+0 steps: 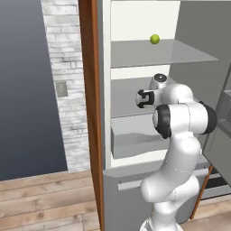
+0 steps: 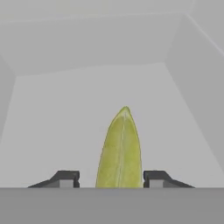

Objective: Take the lemon wedge from the fridge and place it on the plate with fish on the dining counter.

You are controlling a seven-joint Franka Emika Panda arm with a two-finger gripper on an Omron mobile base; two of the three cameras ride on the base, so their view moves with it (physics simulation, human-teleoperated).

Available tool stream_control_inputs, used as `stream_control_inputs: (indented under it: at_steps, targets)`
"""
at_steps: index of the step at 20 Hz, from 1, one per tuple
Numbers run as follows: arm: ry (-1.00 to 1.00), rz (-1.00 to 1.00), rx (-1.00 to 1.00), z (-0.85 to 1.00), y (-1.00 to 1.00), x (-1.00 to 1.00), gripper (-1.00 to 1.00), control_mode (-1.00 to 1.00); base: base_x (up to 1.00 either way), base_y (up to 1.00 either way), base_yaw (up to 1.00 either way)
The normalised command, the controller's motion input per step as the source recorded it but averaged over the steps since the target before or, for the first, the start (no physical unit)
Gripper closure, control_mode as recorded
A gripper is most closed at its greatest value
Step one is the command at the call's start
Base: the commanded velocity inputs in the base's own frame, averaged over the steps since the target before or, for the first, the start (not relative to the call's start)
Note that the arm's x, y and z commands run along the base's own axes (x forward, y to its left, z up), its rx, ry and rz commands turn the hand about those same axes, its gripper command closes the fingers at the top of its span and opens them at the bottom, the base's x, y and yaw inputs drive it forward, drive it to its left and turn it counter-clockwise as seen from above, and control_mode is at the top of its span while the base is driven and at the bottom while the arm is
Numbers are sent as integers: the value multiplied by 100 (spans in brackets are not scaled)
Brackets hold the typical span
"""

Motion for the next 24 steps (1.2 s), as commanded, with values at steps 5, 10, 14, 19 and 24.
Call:
stream_control_inputs:
  at_steps: [5, 10, 14, 19, 24]
  targets:
    - [0, 0, 1, -6, 0, -41, 100, -100, 0, 0, 0]
    - [-3, -11, 15, 19, -2, -100, 100, -100, 0, 0, 0]
    - [-7, -20, 22, 83, -7, -100, 100, -100, 0, 0, 0]
    - [-13, -15, 6, 100, 0, -100, 100, -100, 0, 0, 0]
    - [-17, -5, 0, 47, 0, -100, 100, -100, 0, 0, 0]
